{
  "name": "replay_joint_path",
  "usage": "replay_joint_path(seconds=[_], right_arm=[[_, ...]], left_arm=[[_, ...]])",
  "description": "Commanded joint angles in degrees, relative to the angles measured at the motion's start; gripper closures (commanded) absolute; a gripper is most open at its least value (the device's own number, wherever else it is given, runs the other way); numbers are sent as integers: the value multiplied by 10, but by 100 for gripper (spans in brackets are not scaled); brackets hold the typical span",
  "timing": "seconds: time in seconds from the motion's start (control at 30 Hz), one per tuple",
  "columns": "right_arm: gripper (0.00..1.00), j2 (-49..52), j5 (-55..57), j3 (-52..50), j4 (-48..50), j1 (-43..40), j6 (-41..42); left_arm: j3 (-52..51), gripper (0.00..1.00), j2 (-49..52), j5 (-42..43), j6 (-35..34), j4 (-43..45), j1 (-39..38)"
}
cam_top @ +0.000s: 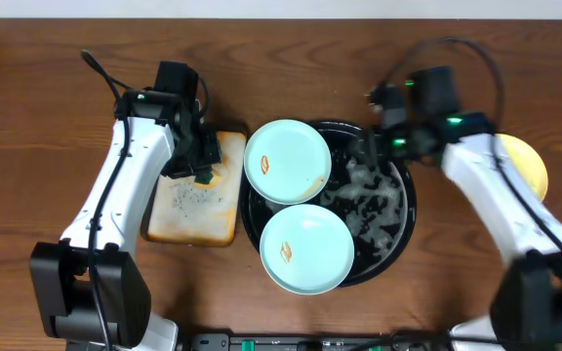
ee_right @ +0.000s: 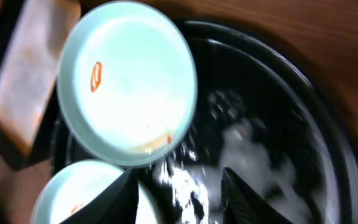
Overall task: Clean dirty plates on tray and stack at the side
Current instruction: 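Grip the rim of the upper light-blue plate with the right gripper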
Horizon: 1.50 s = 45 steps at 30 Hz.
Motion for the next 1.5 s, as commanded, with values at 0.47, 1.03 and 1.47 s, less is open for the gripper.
replay_joint_path(seconds=[0.47, 1.03, 1.47], right_arm=[[83, 170, 81, 0, 120, 77, 56], [99, 146, 110, -16, 113, 64, 69], [99, 31, 288, -16, 0, 46, 52]], left_arm=[[1, 92, 0, -12, 22, -13, 1], [1, 92, 0, -12, 22, -13, 1], [1, 92, 0, -12, 30, 3, 1]])
